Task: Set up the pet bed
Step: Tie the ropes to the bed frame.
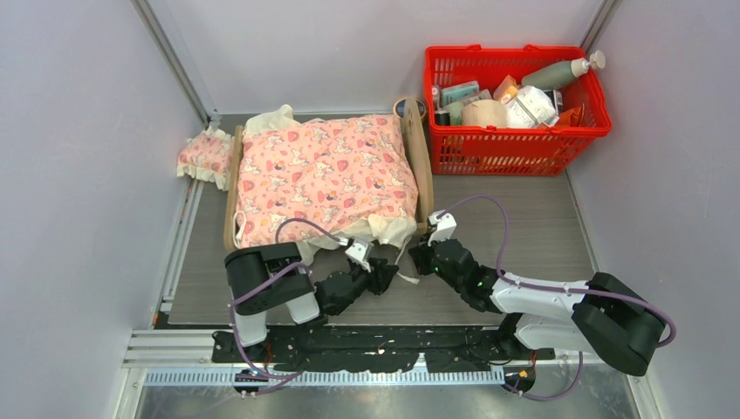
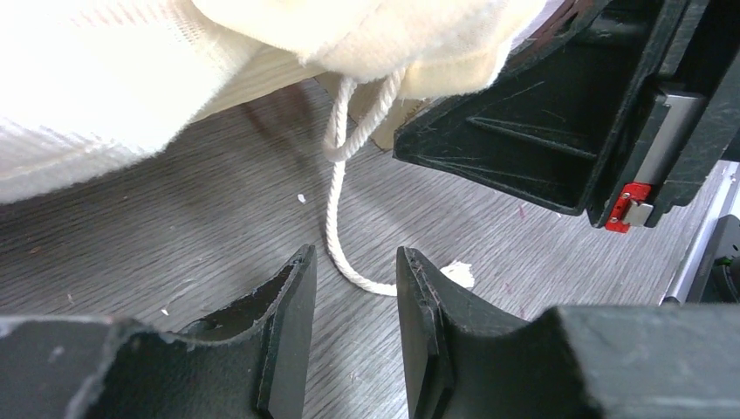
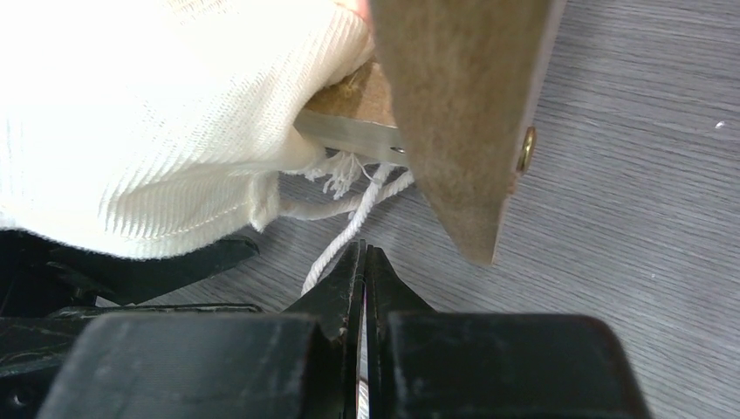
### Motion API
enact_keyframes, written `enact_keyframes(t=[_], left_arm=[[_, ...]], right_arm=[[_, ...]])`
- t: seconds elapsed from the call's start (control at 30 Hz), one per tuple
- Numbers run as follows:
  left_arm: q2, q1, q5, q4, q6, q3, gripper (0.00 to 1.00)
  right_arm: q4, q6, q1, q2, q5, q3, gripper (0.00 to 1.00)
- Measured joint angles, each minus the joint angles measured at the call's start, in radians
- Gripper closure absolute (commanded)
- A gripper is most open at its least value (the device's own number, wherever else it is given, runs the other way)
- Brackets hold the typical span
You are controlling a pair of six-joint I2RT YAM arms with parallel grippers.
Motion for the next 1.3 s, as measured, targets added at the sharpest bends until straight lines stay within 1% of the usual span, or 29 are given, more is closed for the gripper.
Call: enact_keyframes(t=[0.07, 0.13, 0.2, 0.47, 0.6, 0.67, 0.73, 0.87, 1.03, 1.13, 1.2, 1.23, 1.27, 1.3], left_arm=[[-0.002, 0.001, -0.009, 0.0, 0.002, -0.002, 0.58], [-0.008, 0.009, -0.012, 0.0, 0.002, -0.008, 0.57], [-0.02, 0.023, -0.011, 0.0, -0.002, -0.018, 0.57], [-0.073, 0.114, -0.003, -0.049, -0.063, -0.029, 0.6], [-0.097, 0.12, -0.008, -0.087, -0.077, -0.016, 0.6], [-0.111, 0.121, -0.011, -0.108, -0.079, -0.014, 0.6], [-0.131, 0.124, -0.016, -0.144, -0.085, -0.014, 0.6], [-0.162, 0.134, -0.018, -0.212, -0.099, 0.001, 0.6], [-0.168, 0.141, -0.016, -0.256, -0.108, 0.01, 0.6], [-0.168, 0.141, -0.014, -0.266, -0.112, 0.01, 0.6], [-0.169, 0.141, -0.011, -0.27, -0.112, 0.01, 0.6], [-0.169, 0.141, -0.008, -0.27, -0.112, 0.01, 0.6], [-0.169, 0.141, -0.007, -0.27, -0.112, 0.01, 0.6], [-0.169, 0.141, -0.007, -0.27, -0.112, 0.01, 0.6]], right_arm=[[-0.008, 0.0, 0.0, -0.006, 0.0, 0.001, 0.93], [-0.015, 0.0, 0.0, -0.016, 0.003, 0.002, 0.89], [-0.018, 0.0, 0.0, -0.034, 0.011, 0.002, 0.86], [-0.014, 0.003, 0.012, -0.026, 0.033, 0.011, 0.84], [-0.015, 0.014, 0.034, -0.004, 0.046, 0.029, 0.75], [-0.014, 0.017, 0.051, -0.004, 0.057, 0.039, 0.68], [-0.014, 0.018, 0.069, -0.004, 0.071, 0.043, 0.65], [-0.015, 0.015, 0.106, -0.001, 0.109, 0.049, 0.61], [-0.025, 0.016, 0.149, 0.031, 0.17, 0.085, 0.57], [-0.048, 0.015, 0.162, 0.055, 0.208, 0.12, 0.57], [-0.065, 0.016, 0.164, 0.067, 0.231, 0.139, 0.6], [-0.08, 0.017, 0.164, 0.072, 0.244, 0.15, 0.66], [-0.097, 0.019, 0.164, 0.076, 0.258, 0.159, 0.7], [-0.114, 0.02, 0.166, 0.077, 0.272, 0.169, 0.78]])
